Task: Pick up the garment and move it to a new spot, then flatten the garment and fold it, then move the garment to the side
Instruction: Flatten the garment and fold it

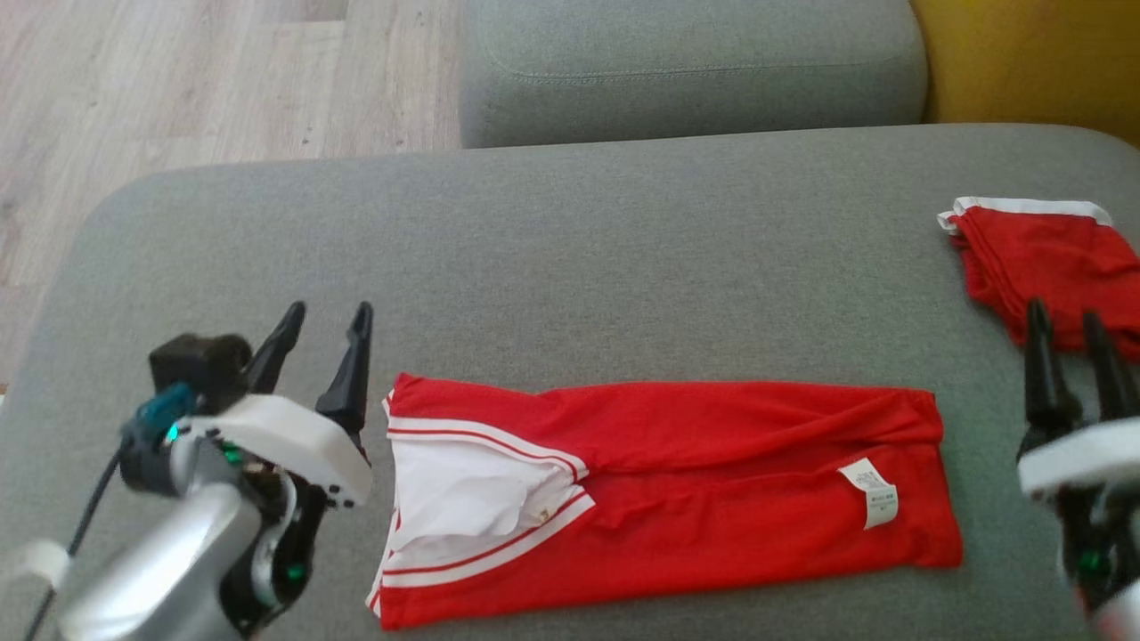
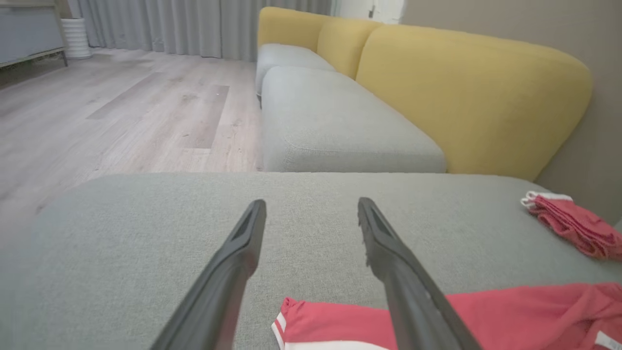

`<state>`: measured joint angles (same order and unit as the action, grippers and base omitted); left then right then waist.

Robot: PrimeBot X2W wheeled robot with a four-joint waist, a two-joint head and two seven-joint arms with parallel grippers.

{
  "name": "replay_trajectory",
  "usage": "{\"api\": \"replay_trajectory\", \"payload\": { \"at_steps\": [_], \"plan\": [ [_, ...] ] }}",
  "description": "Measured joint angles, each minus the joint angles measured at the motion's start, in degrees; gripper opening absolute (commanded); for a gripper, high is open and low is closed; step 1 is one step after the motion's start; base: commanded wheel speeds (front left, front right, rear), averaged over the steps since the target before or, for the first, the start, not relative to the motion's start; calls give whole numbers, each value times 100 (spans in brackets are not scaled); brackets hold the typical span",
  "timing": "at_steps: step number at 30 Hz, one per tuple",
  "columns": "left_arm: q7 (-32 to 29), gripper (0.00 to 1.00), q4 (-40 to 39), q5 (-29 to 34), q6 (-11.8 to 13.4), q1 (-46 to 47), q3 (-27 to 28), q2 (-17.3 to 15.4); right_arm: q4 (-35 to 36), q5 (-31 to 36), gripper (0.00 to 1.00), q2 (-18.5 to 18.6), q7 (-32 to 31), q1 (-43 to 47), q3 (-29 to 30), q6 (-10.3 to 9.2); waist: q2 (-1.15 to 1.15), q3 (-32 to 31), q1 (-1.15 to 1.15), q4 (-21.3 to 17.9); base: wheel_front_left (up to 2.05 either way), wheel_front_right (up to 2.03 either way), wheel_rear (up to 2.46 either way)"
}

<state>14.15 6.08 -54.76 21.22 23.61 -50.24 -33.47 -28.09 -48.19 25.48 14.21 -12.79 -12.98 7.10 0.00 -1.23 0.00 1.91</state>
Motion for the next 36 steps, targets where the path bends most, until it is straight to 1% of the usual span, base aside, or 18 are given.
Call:
{"api": "replay_trajectory", "payload": {
  "at_steps": [2,3,4,7,11,14,16,22,27,31,34,35,36],
  "plan": [
    [14,100,-102,243,189,-333,527,266,178,375,100,-314,2,366,397,0,0,4,0,23,0,0,0],
    [15,100,-309,732,268,-689,1059,565,242,624,100,-588,9,726,595,0,0,14,0,45,0,0,0],
    [16,100,-401,951,271,-898,1301,727,240,793,100,-709,9,890,676,0,0,23,0,52,0,0,0],
    [32,100,-403,1424,123,-1457,1658,1081,234,1084,100,-925,-136,1142,836,0,0,38,0,61,0,0,0],
    [32,100,-241,1749,-240,-1814,2029,1404,220,1321,100,-1081,-515,1072,1025,0,0,49,0,77,0,0,0],
    [32,100,-120,1928,-501,-1819,2290,1558,-47,1410,100,-1166,-985,868,1152,0,0,60,0,82,0,0,0],
    [32,100,-20,2028,-653,-1817,2370,1655,-282,1447,100,-1206,-1291,658,1184,0,0,70,0,94,0,0,0],
    [32,100,255,2251,-962,-1817,2537,1909,-1192,1579,100,-1237,-2178,-6,1384,0,0,85,0,191,0,0,0],
    [32,100,408,2345,-1074,-1823,2724,2011,-1824,1642,100,-1325,-2967,-94,1513,0,0,98,0,290,0,0,0],
    [32,100,517,2448,-1201,-1844,2827,2131,-1976,1640,100,-1352,-3455,-261,1562,0,0,106,0,337,0,0,0],
    [32,100,550,2466,-1237,-1856,2897,2160,-1996,1572,100,-1358,-3590,-309,1563,0,0,117,0,339,0,0,0],
    [32,100,567,2508,-1274,-1856,2911,2165,-1995,1524,84,-1370,-3630,-313,1564,0,0,118,0,333,0,0,0],
    [32,100,581,2540,-1290,-1856,2926,2178,-1996,1455,52,-1384,-3685,-321,1564,0,0,117,0,326,0,0,0]
  ]
}}
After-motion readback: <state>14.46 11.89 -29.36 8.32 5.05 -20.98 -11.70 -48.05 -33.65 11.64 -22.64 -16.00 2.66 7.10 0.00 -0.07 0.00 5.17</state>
